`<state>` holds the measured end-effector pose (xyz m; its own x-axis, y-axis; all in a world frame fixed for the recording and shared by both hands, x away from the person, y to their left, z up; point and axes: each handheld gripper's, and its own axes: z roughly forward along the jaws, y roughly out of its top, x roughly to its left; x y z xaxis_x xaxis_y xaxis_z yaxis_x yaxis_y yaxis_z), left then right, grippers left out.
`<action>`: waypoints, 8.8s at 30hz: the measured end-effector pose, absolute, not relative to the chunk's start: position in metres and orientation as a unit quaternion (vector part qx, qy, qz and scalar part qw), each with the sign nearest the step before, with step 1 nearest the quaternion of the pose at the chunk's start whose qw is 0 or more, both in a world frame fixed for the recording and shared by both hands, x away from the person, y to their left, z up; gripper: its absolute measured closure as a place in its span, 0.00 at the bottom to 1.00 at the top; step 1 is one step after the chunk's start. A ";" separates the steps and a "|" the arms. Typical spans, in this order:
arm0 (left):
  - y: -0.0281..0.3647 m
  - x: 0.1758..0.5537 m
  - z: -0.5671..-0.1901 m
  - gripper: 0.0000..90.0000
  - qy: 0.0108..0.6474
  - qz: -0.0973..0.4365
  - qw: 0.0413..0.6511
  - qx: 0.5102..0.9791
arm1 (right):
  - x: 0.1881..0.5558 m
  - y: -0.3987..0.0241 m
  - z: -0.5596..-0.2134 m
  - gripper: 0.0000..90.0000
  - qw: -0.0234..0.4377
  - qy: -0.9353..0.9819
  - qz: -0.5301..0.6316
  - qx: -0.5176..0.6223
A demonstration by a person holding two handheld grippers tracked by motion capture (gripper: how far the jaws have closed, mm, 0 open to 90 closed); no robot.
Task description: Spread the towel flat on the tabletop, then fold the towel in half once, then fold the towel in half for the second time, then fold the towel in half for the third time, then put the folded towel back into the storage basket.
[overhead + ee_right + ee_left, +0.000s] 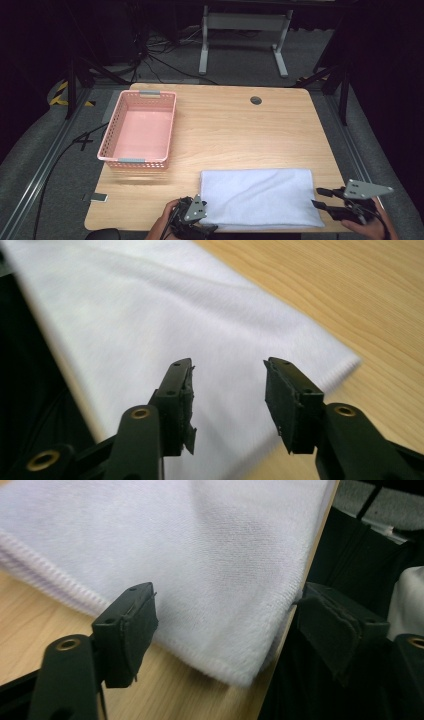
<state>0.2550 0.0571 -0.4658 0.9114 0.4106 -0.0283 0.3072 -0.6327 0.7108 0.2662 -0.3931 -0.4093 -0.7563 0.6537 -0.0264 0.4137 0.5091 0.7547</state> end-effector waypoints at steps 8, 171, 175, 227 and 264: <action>0.047 0.270 -0.470 0.38 0.191 0.118 0.368 0.902 | 0.316 -0.349 -0.452 0.64 0.127 0.867 0.349 0.332; -0.058 0.332 -0.472 0.31 0.158 0.072 0.383 0.907 | 0.406 -0.346 -0.451 0.04 0.091 0.803 0.323 0.492; -0.058 0.333 -0.472 0.48 0.151 0.071 0.393 0.904 | 0.403 -0.339 -0.449 0.27 0.094 0.817 0.323 0.468; 0.266 0.347 -0.385 0.80 0.451 0.327 0.408 0.723 | 0.505 0.023 -0.338 0.65 0.067 0.837 0.477 0.259; 0.183 0.283 -0.394 0.27 0.315 0.245 0.451 0.798 | 0.412 -0.135 -0.348 0.35 0.144 0.895 0.385 0.175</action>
<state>0.2828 0.1832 -0.3938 0.6812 0.7242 0.1078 0.2821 -0.3954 0.8741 0.4117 -0.1350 -0.3480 -0.8971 0.4241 -0.1240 0.2017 0.6427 0.7390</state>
